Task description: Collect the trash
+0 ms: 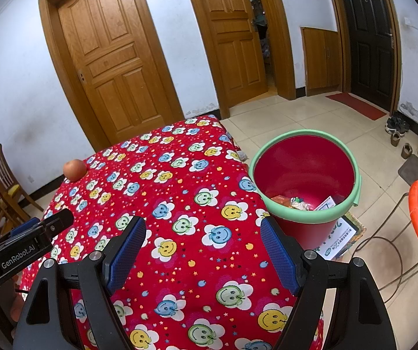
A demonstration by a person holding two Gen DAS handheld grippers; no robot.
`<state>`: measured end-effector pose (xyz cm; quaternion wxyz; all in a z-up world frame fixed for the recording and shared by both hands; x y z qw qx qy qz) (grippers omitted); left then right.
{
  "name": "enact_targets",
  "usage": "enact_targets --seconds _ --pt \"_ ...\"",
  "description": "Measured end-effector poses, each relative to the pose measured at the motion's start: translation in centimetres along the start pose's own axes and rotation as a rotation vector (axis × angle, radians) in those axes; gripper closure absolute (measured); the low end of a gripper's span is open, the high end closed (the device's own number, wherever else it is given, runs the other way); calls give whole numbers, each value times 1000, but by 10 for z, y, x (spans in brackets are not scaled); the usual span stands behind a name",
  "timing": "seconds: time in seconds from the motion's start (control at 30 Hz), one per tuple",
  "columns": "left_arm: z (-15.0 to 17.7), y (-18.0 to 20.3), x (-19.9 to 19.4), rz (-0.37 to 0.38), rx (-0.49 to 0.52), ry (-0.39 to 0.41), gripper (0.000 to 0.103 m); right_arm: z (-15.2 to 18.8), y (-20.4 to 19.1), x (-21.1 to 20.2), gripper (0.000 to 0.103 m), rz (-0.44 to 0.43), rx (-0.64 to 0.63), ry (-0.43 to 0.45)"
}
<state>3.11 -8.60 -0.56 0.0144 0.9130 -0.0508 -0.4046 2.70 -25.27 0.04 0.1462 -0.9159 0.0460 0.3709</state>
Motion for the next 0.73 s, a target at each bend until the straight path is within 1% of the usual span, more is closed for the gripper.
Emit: enact_targets --seconds 0.73 --pt "0 3 -4 -1 4 6 22 -5 -7 -4 22 -4 -7 12"
Point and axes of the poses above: each gripper's, at about its wrist camera, not at the fingertips, and x roughly the way its jaws point, y to its right, z to its underside, the point moved 8 cm from there along x, roughly the way its jaws point, and after that the axes turned 4 degrees about -y, right-handed, at the moved point
